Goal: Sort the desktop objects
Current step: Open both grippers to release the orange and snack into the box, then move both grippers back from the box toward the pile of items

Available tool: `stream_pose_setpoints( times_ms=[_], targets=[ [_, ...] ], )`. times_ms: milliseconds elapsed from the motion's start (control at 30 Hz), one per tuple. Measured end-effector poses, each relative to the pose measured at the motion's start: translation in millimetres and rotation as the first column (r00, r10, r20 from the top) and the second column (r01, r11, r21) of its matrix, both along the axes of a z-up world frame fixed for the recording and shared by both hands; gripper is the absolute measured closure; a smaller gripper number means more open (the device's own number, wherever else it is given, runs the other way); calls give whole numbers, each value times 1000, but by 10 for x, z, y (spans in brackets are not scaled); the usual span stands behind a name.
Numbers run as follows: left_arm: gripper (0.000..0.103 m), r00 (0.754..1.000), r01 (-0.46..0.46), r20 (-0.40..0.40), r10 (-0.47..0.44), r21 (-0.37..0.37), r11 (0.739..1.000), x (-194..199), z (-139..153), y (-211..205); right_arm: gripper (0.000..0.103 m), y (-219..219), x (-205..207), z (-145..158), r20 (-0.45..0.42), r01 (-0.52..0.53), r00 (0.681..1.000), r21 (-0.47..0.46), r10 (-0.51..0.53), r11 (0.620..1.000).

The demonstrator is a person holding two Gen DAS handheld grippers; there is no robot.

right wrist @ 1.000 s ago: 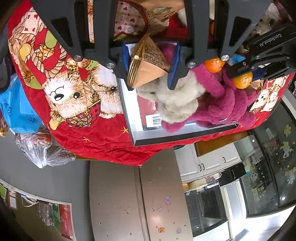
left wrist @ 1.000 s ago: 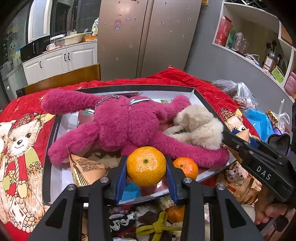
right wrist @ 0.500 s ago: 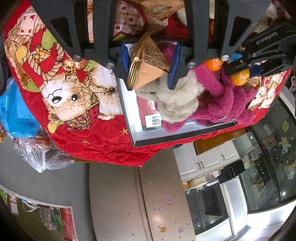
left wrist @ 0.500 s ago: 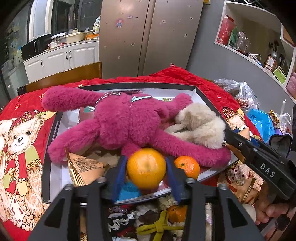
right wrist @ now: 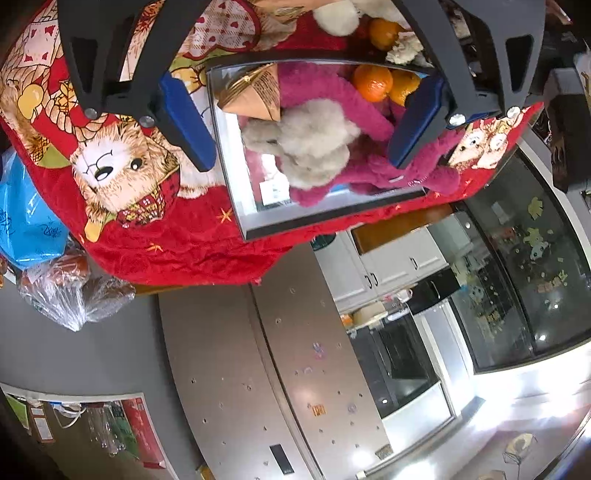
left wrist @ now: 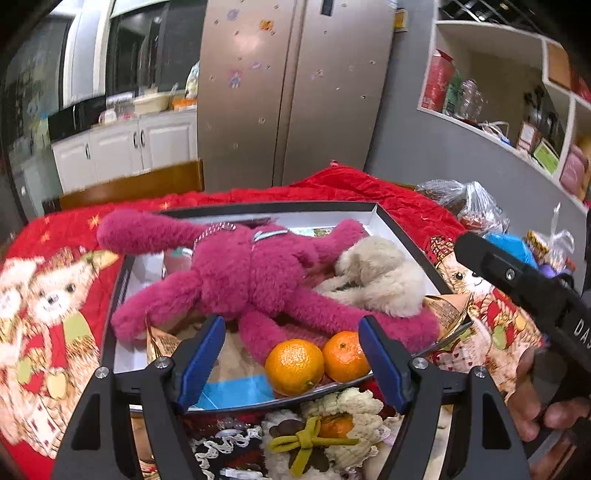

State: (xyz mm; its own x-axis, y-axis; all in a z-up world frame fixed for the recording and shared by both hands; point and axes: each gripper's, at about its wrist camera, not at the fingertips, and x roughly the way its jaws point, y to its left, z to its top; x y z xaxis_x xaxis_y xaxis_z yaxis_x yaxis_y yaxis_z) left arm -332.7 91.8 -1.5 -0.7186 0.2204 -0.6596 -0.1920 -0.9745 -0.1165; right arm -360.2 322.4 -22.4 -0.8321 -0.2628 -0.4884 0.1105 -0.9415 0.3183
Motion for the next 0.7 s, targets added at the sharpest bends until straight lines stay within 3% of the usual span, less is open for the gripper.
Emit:
stream_pose_setpoints(
  times_ms=[133, 267, 467, 567, 700],
  targets=[
    [26, 999, 0, -44, -2, -52, 999, 25, 12, 79, 7, -50, 17, 14, -8, -3, 1000, 37, 3, 999],
    [26, 998, 1, -56, -3, -48, 999, 34, 33, 75, 2, -87, 23, 18, -14, 10, 1000, 74, -9, 997],
    [26, 994, -12, -105, 7, -41, 999, 120, 152, 34, 0, -180, 174, 187, -103, 62, 994, 170, -45, 984],
    [26, 988, 1, -156, -9, -50, 999, 232, 326, 25, 0, -243, 261, 331, -127, 57, 991, 175, -35, 983],
    [26, 953, 5, -302, -19, -47, 999, 581, 773, -31, 0, -355, 502, 670, -164, 67, 986, 173, -38, 983]
  ],
)
